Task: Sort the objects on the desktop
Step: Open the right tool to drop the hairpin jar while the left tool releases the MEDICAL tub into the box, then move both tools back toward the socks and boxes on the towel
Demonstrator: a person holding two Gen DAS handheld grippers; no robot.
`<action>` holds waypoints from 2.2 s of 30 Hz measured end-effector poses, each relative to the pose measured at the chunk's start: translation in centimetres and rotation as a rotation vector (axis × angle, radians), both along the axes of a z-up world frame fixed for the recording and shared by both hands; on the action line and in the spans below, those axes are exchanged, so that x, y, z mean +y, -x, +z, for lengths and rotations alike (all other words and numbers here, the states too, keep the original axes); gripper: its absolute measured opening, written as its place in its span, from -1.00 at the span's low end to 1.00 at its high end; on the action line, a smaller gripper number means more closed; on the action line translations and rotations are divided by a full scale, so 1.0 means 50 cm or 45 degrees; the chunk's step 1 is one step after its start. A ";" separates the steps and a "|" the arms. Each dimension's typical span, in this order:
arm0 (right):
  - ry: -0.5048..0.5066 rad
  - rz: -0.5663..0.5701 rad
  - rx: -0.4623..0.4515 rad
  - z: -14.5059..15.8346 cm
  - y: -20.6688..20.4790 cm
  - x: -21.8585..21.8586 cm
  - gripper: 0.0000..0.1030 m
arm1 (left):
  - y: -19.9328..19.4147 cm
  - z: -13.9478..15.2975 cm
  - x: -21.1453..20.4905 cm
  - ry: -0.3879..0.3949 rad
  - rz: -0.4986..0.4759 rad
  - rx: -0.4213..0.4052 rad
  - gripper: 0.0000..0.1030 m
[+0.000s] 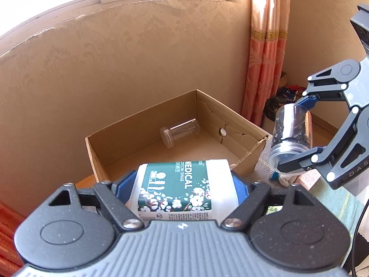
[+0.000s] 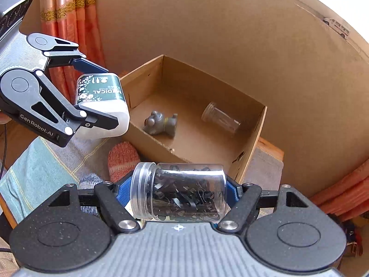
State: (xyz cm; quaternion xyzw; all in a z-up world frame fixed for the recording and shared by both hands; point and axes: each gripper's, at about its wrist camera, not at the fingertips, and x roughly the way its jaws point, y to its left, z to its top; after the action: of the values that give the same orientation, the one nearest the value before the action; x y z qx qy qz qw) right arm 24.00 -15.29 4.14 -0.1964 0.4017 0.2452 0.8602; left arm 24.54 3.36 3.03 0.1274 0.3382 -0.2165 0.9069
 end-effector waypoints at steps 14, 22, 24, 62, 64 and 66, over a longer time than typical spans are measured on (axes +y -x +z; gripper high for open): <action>-0.070 -0.095 -0.030 0.019 -0.129 0.030 0.67 | -0.062 0.007 0.016 0.006 0.057 -0.008 0.60; -0.049 -0.119 -0.031 0.006 -0.102 0.014 0.74 | -0.071 -0.008 0.018 -0.006 0.066 0.009 0.60; -0.036 -0.119 -0.030 0.004 -0.094 0.010 0.74 | -0.075 -0.010 0.018 -0.009 0.071 0.013 0.60; -0.153 -0.204 -0.080 -0.034 0.068 -0.047 1.00 | 0.077 -0.069 -0.031 0.009 0.036 0.082 0.89; -0.165 -0.226 -0.093 -0.036 0.082 -0.049 1.00 | 0.101 -0.075 -0.034 0.011 0.018 0.076 0.90; -0.159 -0.237 -0.108 -0.039 0.098 -0.051 1.00 | 0.118 -0.083 -0.037 0.027 -0.004 0.082 0.90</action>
State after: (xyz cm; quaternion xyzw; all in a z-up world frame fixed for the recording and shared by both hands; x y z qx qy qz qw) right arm 19.12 -17.83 2.18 -0.1144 0.3655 0.1802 0.9060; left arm 18.63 1.53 -1.10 0.1113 0.3647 -0.2254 0.8966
